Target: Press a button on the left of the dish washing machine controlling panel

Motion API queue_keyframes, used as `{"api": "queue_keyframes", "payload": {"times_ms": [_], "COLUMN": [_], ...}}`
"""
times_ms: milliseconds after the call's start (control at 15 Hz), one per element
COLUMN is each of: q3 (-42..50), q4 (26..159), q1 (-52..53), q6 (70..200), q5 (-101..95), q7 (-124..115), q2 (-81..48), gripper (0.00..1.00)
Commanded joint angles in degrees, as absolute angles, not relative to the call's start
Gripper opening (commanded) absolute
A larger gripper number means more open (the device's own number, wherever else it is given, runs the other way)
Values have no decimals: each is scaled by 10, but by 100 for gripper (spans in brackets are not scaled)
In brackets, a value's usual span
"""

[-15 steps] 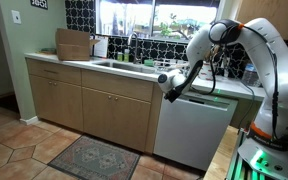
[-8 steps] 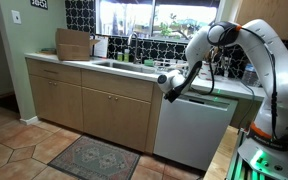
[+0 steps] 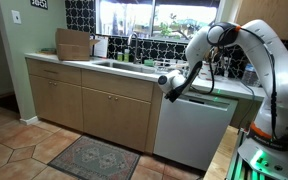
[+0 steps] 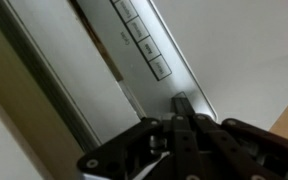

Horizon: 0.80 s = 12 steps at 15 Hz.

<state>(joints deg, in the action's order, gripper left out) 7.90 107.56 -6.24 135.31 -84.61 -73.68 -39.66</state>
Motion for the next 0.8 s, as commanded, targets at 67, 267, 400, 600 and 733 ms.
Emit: {"api": "queue_keyframes", "payload": {"times_ms": [67,267,400,600,733], "q3": [76,75,75,74,72], "q4": [1071,1067,1065,1058,1052], "q1": [-66,-65,-64,-63,-63], "q6": [1338,1334,1331,1326,1321], "q5": [-858,-857,-859,-857,-855], "q7": [-724,-715,-713,-712,-710], "q2": [-408,-414,-416,-423,-430], "gripper": [0,0,0,0,0]}}
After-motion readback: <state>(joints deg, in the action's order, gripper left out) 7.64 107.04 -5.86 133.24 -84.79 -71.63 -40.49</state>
